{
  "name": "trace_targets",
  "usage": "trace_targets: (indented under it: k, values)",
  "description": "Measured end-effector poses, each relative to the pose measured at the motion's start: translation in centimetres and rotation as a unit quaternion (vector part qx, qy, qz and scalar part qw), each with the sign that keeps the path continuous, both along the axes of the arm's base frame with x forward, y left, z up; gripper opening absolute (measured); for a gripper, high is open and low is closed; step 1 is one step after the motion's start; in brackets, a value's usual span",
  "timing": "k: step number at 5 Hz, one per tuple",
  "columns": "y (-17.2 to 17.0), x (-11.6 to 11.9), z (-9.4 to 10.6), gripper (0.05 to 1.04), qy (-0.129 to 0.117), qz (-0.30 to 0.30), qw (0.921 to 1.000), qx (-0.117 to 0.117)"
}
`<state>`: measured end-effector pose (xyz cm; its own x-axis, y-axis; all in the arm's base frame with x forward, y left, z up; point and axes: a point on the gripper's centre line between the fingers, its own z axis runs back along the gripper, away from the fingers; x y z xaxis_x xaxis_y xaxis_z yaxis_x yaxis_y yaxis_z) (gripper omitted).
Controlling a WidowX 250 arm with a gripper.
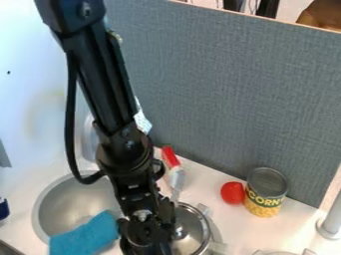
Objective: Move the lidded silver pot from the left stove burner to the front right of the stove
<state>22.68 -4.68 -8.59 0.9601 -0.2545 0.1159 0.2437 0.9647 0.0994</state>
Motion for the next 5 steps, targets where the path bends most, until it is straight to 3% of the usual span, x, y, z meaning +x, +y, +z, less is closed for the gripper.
trace_targets:
  k: [1, 3, 5]
  values:
    - [0.1, 0.2, 0.0, 0.432, -0.008, 0.007, 0.9999, 0.003]
    - [0.4, 0.0, 0.0, 0.401, -0.012, 0.018, 0.9997, 0.013]
    - [-1.7, 0.3, 1.7, 0.401, -0.024, 0.003, 0.9997, 0.001]
